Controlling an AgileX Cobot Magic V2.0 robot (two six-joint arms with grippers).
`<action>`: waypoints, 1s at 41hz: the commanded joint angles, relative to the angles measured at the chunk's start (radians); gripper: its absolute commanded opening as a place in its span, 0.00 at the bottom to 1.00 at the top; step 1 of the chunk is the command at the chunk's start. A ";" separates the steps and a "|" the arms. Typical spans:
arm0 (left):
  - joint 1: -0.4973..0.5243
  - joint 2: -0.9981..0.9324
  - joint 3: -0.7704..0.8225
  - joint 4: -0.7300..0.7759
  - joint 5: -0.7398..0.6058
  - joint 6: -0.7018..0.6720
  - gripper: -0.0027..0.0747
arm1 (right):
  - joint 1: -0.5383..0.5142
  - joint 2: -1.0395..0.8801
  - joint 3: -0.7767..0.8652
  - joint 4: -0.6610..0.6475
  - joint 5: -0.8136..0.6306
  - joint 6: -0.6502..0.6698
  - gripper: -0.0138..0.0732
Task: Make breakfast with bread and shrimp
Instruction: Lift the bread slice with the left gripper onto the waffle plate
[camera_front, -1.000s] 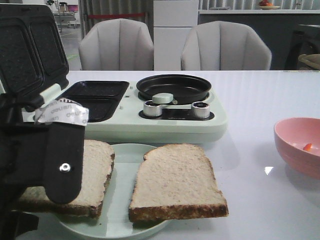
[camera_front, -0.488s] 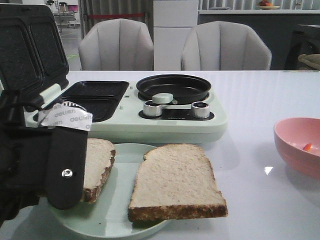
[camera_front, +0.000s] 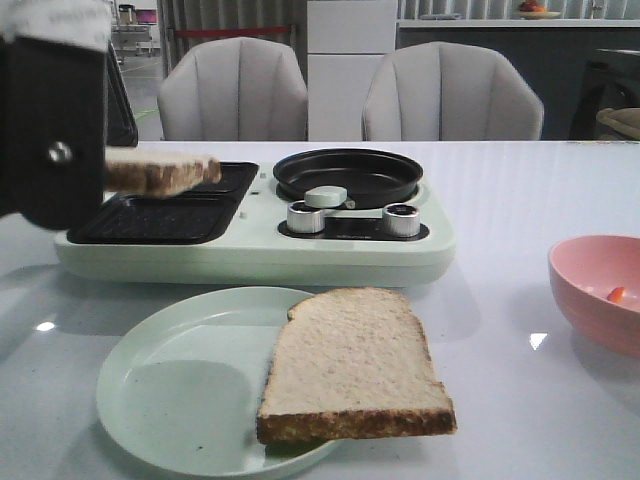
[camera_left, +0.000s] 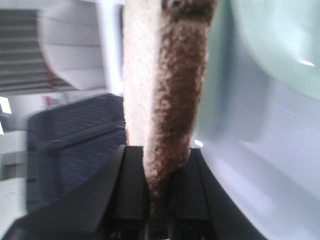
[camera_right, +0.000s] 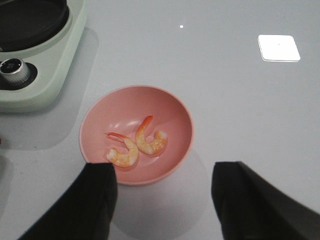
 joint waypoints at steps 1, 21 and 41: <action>0.014 -0.064 -0.031 0.175 0.059 -0.018 0.16 | -0.005 0.008 -0.028 -0.009 -0.078 -0.004 0.76; 0.480 0.070 -0.323 0.304 -0.424 -0.040 0.16 | -0.005 0.008 -0.028 -0.009 -0.078 -0.004 0.76; 0.686 0.548 -0.748 0.304 -0.499 -0.024 0.16 | -0.005 0.008 -0.028 -0.009 -0.078 -0.004 0.76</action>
